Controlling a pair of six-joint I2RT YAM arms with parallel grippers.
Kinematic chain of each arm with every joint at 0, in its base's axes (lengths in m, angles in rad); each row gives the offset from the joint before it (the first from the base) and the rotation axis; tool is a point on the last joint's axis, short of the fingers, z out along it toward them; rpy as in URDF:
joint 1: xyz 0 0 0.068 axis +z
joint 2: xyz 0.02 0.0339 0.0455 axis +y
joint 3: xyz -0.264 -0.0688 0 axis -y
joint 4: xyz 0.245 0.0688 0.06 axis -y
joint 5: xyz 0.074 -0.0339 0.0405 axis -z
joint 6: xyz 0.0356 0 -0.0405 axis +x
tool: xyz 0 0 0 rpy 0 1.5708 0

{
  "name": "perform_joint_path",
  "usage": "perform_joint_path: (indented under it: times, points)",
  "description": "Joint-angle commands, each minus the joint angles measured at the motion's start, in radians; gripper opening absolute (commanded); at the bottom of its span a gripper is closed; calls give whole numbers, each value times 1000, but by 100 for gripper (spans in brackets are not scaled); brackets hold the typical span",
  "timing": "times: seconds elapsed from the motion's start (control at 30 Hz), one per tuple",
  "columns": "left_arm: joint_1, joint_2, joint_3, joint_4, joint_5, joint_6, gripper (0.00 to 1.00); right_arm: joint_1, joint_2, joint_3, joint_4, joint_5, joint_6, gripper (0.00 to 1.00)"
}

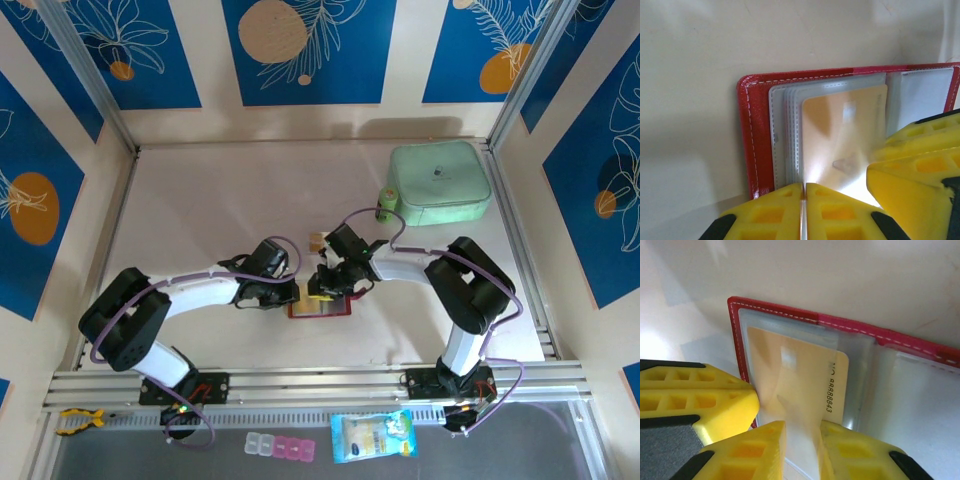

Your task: Take the credit cards out of the card holder

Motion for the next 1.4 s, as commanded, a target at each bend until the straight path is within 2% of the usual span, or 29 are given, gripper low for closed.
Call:
perform_joint_path:
  times: [0.0, 0.97, 1.37]
  points:
    - [8, 14, -11, -23, -10, 5, 12, 5, -5, 28, -104, 65, -28, 24]
    - [8, -22, 67, -78, -8, 25, 12, 8, -67, 48, -138, 51, -32, 25]
    - [-6, 42, 102, -34, 41, 17, 8, -19, -88, 34, -141, 54, -37, 25]
